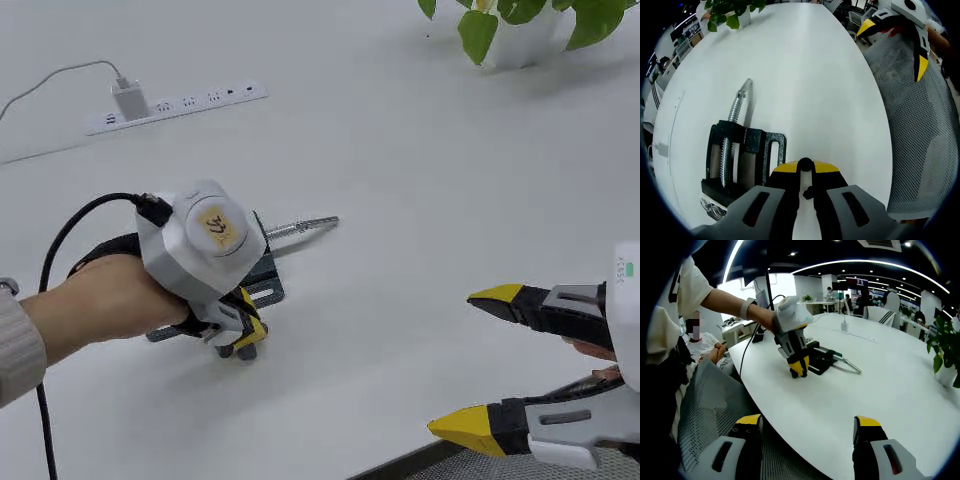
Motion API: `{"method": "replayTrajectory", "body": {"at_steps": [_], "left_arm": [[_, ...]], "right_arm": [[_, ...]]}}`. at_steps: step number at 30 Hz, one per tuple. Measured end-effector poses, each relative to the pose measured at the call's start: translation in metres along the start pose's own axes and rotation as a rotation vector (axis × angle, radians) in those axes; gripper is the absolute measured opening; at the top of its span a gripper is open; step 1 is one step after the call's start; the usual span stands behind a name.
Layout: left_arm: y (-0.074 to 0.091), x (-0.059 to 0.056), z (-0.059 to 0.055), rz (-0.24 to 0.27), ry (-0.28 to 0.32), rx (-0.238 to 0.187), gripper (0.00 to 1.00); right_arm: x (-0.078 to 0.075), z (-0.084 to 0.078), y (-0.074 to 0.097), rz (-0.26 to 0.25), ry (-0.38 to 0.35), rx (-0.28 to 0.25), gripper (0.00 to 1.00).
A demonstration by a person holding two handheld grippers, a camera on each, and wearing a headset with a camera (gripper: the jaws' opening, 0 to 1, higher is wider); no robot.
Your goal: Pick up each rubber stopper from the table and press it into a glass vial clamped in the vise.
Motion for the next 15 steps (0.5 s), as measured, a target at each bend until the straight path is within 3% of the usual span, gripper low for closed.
{"method": "replayTrajectory", "body": {"at_steps": [7, 12, 15], "left_arm": [[-0.0014, 0.0005, 0.0015, -0.003, 0.024, 0.029, 0.05], [-0.003, 0.002, 0.0052, -0.006, 0.065, 0.064, 0.04], [-0.0047, 0.0024, 0.0082, -0.007, 0.055, 0.099, 0.04]], "right_arm": [[0.001, -0.0011, 0.0005, 0.004, 0.003, 0.005, 0.72], [0.0012, -0.0018, 0.0013, 0.005, 0.007, 0.007, 0.72], [0.0012, -0.0024, 0.0017, 0.006, 0.009, 0.009, 0.72]]}}
Point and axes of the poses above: the centre of the closed fingertips' face, and the gripper's own axes: y roughly backward along the fingers, x roughly to its left, z roughly out of its top, the point moved 8 cm from there along y, roughly backward along the fingers, and after that the axes turned 2 degrees about -x, right-handed, at the moved point
